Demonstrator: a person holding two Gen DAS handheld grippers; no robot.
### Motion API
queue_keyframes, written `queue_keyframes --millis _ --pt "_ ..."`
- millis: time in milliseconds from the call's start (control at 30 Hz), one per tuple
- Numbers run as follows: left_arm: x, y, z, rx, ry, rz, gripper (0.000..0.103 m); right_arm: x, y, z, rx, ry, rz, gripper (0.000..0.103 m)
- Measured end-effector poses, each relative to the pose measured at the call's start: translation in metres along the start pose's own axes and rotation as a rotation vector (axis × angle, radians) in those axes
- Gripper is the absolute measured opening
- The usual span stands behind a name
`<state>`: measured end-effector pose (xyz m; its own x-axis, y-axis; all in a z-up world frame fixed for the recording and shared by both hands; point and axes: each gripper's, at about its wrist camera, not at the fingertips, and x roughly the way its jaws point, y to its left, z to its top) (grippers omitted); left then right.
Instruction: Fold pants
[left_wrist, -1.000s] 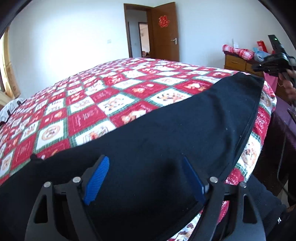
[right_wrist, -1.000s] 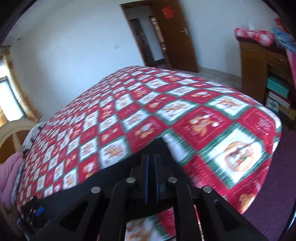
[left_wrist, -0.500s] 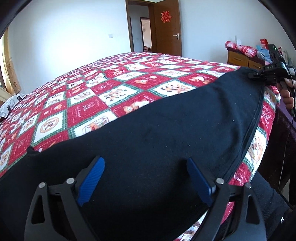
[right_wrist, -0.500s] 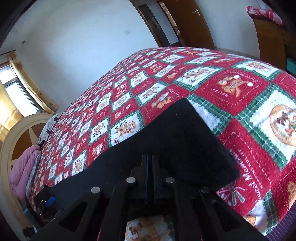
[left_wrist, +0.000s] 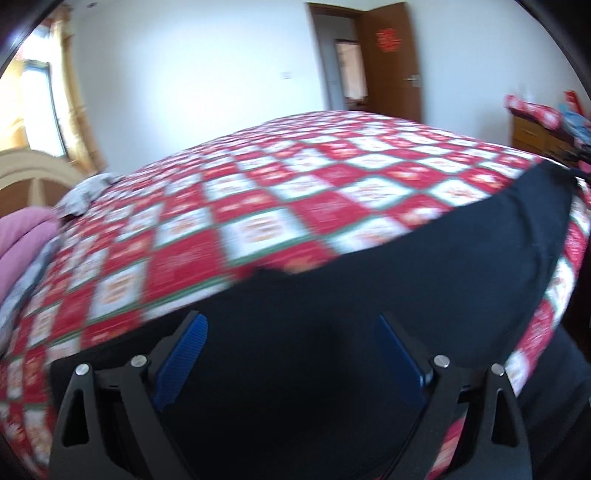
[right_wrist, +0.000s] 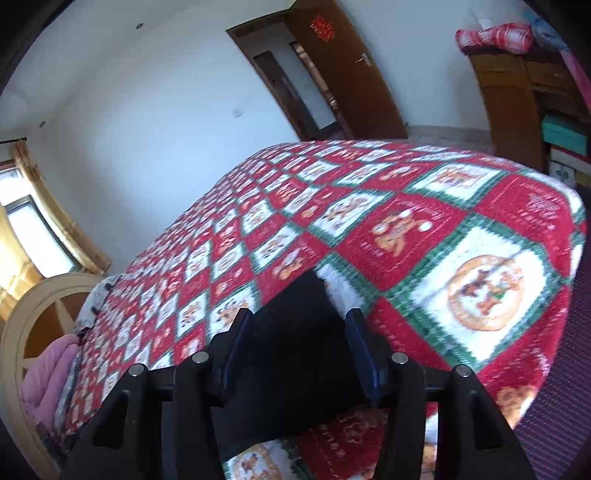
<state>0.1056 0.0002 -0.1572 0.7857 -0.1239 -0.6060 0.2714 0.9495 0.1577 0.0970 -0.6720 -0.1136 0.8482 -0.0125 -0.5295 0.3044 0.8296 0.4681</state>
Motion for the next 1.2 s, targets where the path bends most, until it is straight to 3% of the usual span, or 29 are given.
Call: queue_keyframes --millis 267,433,567,633,800,867,967,1133,1200 --pt "-0.014 0.114 -0.042 -0.168 0.051 0.243 0.095 -0.008 -0.029 0.004 0.076 0.019 -0.016 0.053" --pt "-0.009 0.149 -0.062 -0.254 0.074 0.327 0.095 -0.004 -0.027 0.003 0.064 0.053 0.042 0.053" --pt "-0.005 0.160 -0.076 -0.288 0.079 0.321 0.100 0.004 -0.011 -0.004 -0.015 0.100 0.045 0.053" --pt "-0.002 0.164 -0.083 -0.320 0.068 0.297 0.101 0.009 -0.004 -0.007 -0.076 0.114 0.003 0.053" --pt "-0.004 0.177 -0.090 -0.397 0.041 0.257 0.103 0.008 -0.012 -0.010 -0.028 0.075 0.034 0.052" --pt "-0.007 0.177 -0.088 -0.382 0.028 0.268 0.103 0.007 -0.012 -0.010 -0.021 0.068 0.029 0.047" --pt "-0.010 0.176 -0.087 -0.370 0.012 0.279 0.103 0.007 -0.014 -0.010 -0.011 0.062 0.015 0.029" --pt "-0.015 0.180 -0.087 -0.395 -0.032 0.277 0.103 0.006 -0.015 -0.013 -0.004 0.050 0.025 0.020" --pt "-0.012 0.184 -0.089 -0.428 -0.013 0.254 0.103 0.004 -0.011 -0.014 -0.016 0.036 0.017 0.018"
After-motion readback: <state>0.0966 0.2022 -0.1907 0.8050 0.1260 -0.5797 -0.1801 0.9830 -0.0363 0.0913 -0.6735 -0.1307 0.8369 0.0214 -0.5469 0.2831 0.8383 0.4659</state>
